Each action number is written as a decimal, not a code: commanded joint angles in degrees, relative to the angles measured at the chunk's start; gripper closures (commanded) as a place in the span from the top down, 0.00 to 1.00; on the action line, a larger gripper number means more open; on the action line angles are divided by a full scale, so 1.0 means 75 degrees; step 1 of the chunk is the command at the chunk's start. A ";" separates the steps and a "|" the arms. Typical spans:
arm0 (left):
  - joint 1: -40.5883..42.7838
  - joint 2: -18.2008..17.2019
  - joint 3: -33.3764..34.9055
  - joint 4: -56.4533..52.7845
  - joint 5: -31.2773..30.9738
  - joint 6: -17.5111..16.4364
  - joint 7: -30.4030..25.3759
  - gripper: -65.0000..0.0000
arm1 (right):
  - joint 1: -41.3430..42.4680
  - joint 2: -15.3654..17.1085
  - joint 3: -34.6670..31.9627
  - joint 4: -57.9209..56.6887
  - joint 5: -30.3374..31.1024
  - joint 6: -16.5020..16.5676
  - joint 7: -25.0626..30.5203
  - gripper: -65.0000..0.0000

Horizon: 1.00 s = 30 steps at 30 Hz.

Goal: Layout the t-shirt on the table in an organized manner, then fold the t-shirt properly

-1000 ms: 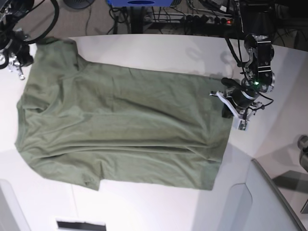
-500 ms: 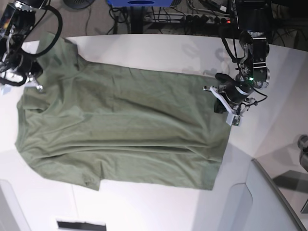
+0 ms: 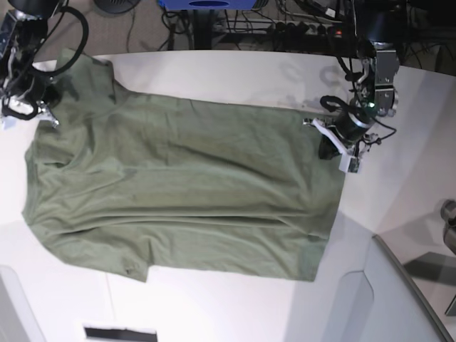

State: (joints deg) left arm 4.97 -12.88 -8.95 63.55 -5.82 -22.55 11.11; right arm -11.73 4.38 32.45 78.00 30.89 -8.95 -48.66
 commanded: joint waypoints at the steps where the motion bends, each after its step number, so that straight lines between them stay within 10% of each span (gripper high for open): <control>1: 0.0175 -0.0081 0.0004 0.0136 0.0196 -0.0001 0.0458 0.00 | -0.0224 -0.0086 0.0017 0.0027 -0.0386 -0.0207 -0.0351 0.00; 24: 0.0761 -0.0234 -0.0711 0.2445 0.0150 -0.0001 0.1114 0.00 | -0.0986 -0.0098 -0.0007 0.2805 -0.0421 -0.0243 -0.0667 0.00; 30: -0.0434 -0.0163 -0.0629 0.2152 0.0196 -0.0001 0.1490 0.00 | 0.1007 0.1156 -0.0769 0.1234 -0.0433 -0.0196 -0.0808 0.00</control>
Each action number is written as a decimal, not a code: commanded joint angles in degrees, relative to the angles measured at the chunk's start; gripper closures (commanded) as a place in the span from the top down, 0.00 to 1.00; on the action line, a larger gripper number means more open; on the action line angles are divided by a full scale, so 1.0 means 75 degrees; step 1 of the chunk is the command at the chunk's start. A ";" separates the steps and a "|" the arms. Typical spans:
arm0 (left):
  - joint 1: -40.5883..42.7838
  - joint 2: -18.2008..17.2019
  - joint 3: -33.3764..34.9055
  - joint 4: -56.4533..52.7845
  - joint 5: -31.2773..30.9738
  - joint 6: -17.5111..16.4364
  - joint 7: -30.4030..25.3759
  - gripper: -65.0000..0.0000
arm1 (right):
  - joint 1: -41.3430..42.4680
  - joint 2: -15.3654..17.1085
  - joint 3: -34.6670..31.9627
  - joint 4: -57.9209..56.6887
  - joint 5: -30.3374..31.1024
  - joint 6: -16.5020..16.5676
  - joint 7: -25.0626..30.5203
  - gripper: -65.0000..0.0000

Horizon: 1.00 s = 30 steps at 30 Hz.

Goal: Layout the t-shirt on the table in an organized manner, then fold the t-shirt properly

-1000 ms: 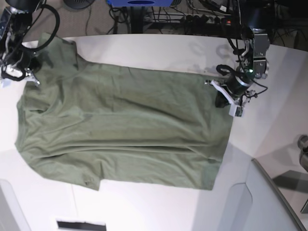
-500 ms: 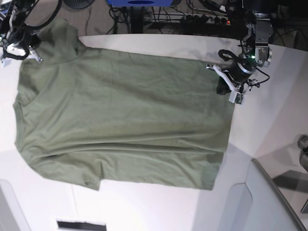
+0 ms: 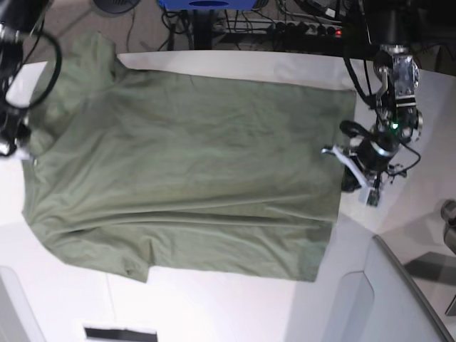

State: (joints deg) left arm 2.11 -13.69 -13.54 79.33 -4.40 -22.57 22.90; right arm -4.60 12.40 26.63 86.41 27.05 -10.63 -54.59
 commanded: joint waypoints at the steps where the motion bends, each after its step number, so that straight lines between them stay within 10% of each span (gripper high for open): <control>1: -0.0287 0.0003 -0.0017 -0.0174 0.0007 0.0002 -0.0081 0.00 | 0.0408 0.0333 -0.0310 -0.0450 0.0080 0.0029 0.0157 0.00; 9: -0.1494 0.0214 -0.0006 -0.2355 0.0007 0.0002 -0.0140 0.00 | 0.2483 0.1517 -0.2666 -0.4635 0.0103 0.0040 0.2127 0.00; 17: -0.1518 0.0261 0.0369 -0.3621 0.1121 0.0331 -0.1558 0.00 | 0.2624 0.1529 -0.2725 -0.5385 0.0092 0.0040 0.2783 0.00; 30: -0.2585 0.0355 0.0381 -0.4382 0.1203 0.0401 -0.1629 0.00 | 0.3409 0.2091 -0.2783 -0.7073 0.0080 0.0040 0.4166 0.00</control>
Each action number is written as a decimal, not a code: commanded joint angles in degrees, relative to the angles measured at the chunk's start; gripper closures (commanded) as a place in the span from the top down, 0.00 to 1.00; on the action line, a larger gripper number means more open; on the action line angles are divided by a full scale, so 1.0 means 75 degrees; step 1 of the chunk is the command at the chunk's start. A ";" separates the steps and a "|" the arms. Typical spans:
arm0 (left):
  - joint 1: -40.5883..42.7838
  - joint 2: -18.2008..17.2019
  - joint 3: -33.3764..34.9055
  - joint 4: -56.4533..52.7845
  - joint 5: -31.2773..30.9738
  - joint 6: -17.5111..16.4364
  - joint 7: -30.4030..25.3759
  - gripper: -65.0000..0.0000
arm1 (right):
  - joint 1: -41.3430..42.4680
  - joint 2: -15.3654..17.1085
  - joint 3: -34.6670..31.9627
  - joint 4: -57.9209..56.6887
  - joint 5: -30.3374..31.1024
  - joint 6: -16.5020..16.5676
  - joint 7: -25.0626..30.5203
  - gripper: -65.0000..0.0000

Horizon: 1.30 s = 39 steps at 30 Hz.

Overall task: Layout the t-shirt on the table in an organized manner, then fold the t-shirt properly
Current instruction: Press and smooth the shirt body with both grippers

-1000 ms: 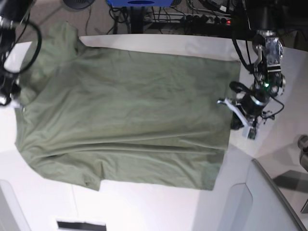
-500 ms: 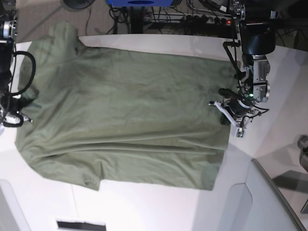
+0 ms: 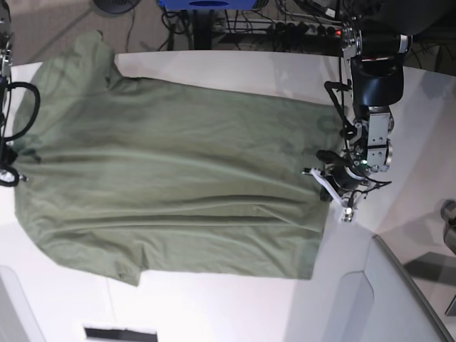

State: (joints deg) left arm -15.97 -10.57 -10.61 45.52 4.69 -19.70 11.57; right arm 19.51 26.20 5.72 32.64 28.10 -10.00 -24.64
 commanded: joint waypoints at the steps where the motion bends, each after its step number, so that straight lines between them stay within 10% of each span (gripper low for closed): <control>1: -0.0221 -0.0050 -0.0009 0.0138 -0.0010 0.0019 -0.0107 0.00 | 0.0195 0.0276 0.0006 0.0108 -0.0060 -0.0044 0.0162 0.00; 15: -0.0292 0.0055 -0.0033 0.1685 -0.0103 -0.0004 0.0772 0.00 | -0.0005 -0.0181 0.0017 0.2757 -0.0060 0.0026 -0.1467 0.00; 20: -0.1417 0.0254 -0.0033 0.0407 -0.0092 0.0007 0.0643 0.00 | -0.0591 -0.1213 -0.0041 0.4492 -0.0060 0.1890 -0.2897 0.00; 26: -0.2870 0.0430 0.0073 -0.1984 0.0002 0.0347 -0.0728 0.00 | -0.1517 -0.2045 -0.2303 0.7270 -0.0048 0.1492 -0.3202 0.00; 39: -0.3245 0.0501 0.1315 -0.3883 -0.0092 0.0488 -0.1912 0.00 | -0.1575 -0.3428 -0.5398 0.7211 -0.0048 0.1386 -0.3343 0.00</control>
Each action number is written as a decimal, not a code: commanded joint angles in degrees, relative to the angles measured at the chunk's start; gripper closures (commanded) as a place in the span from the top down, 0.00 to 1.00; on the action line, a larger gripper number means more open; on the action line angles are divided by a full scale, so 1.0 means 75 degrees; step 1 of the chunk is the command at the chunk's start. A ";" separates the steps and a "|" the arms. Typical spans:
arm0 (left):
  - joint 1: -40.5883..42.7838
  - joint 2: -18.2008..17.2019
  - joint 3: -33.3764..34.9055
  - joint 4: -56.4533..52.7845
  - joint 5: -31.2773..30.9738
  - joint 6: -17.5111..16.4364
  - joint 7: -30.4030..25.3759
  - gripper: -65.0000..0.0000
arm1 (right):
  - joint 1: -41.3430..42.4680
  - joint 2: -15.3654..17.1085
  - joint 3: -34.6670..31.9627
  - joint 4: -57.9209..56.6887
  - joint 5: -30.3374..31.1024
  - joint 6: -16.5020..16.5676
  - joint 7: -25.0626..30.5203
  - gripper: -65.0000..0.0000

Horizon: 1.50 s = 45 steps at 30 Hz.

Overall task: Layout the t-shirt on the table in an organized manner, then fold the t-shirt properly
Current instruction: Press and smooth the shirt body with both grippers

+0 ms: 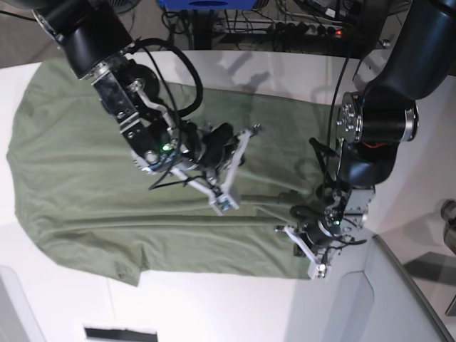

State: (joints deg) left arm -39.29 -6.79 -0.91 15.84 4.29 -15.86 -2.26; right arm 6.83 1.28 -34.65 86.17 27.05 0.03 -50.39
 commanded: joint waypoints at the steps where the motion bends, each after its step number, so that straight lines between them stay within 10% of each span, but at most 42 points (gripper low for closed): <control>1: -0.0054 -0.0027 0.0010 0.0075 -0.0039 -0.0025 -0.0091 0.00 | 0.0115 -0.0188 -0.0121 -0.0055 0.0092 0.0048 0.0102 0.00; 13: 0.0204 -0.0039 -0.0002 0.0813 -0.0051 -0.0025 0.0038 0.00 | -0.0483 -0.0458 -0.0261 -0.1145 0.0092 0.0095 0.0700 0.00; 25: 0.3685 -0.0367 -0.0002 0.6862 -0.1036 -0.0060 0.3355 0.00 | -0.0506 -0.0212 -0.0191 -0.1133 0.0092 0.0060 0.0700 0.00; 45: 0.6416 -0.1012 -0.0799 0.7647 -0.1036 -0.0037 0.3367 0.00 | -0.0940 0.0070 0.2575 -0.1016 0.0103 0.0107 0.0829 0.00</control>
State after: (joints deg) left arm 8.51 -13.85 -6.74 72.71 -3.55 -16.38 21.80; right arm -0.89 2.02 -15.46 77.25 26.98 0.45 -44.84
